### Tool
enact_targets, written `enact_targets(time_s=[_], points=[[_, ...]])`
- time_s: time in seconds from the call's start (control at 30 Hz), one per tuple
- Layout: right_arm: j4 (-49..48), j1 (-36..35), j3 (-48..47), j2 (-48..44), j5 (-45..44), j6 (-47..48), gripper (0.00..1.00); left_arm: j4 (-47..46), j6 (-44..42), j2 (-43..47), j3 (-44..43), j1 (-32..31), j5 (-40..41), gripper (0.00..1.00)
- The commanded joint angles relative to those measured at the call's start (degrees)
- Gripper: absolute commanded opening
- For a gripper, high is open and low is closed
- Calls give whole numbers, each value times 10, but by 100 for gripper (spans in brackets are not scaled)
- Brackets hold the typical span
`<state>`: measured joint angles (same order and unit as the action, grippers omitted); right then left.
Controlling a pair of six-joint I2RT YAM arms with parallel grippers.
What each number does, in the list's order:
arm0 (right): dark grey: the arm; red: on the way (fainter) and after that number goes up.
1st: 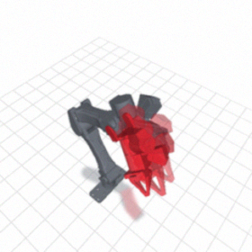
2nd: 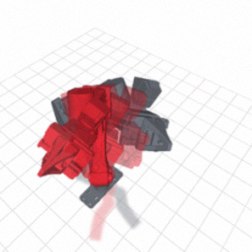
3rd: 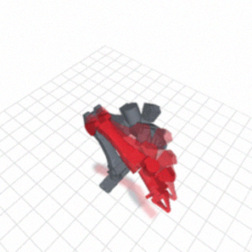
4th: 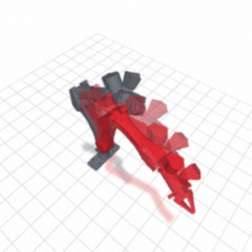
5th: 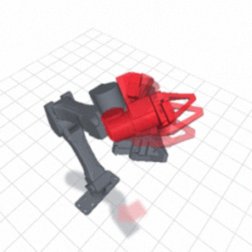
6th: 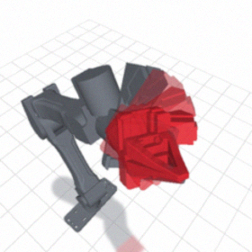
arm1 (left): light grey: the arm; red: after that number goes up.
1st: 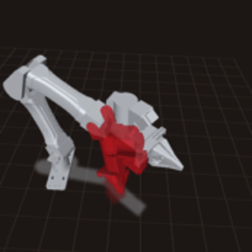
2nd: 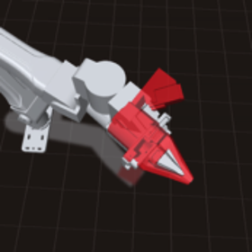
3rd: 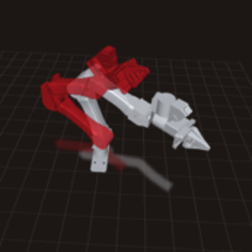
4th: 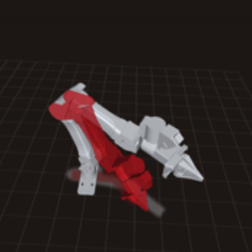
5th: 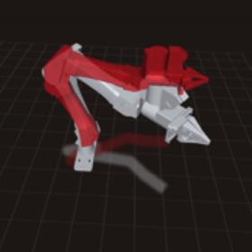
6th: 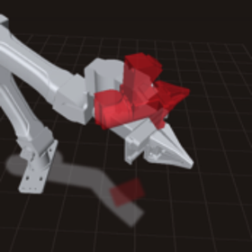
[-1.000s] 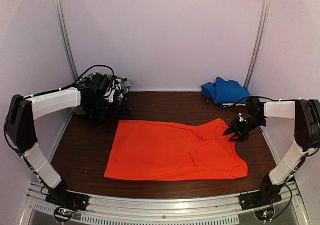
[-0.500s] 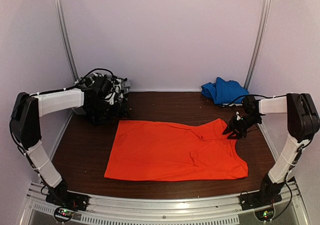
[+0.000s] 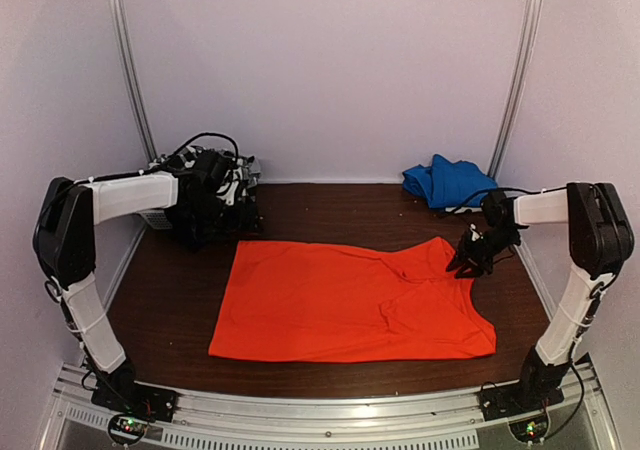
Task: Fold and stack the mixed laundry pile
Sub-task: Pick up the 1/3-folded T-shirt from the center of the board.
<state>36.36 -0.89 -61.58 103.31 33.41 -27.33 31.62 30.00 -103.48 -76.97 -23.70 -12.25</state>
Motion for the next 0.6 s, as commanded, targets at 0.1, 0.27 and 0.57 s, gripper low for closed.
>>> enact_targets(time_s=[0.1,0.27,0.57], points=[[-7,1,-26,16,15,1,25,40,-153,-29,-70,17,54,88],[-4,1,-28,23,21,1,11,50,-282,-62,-98,24,53,79],[11,1,-30,25,12,6,0,77,-556,-114,-123,26,37,54]])
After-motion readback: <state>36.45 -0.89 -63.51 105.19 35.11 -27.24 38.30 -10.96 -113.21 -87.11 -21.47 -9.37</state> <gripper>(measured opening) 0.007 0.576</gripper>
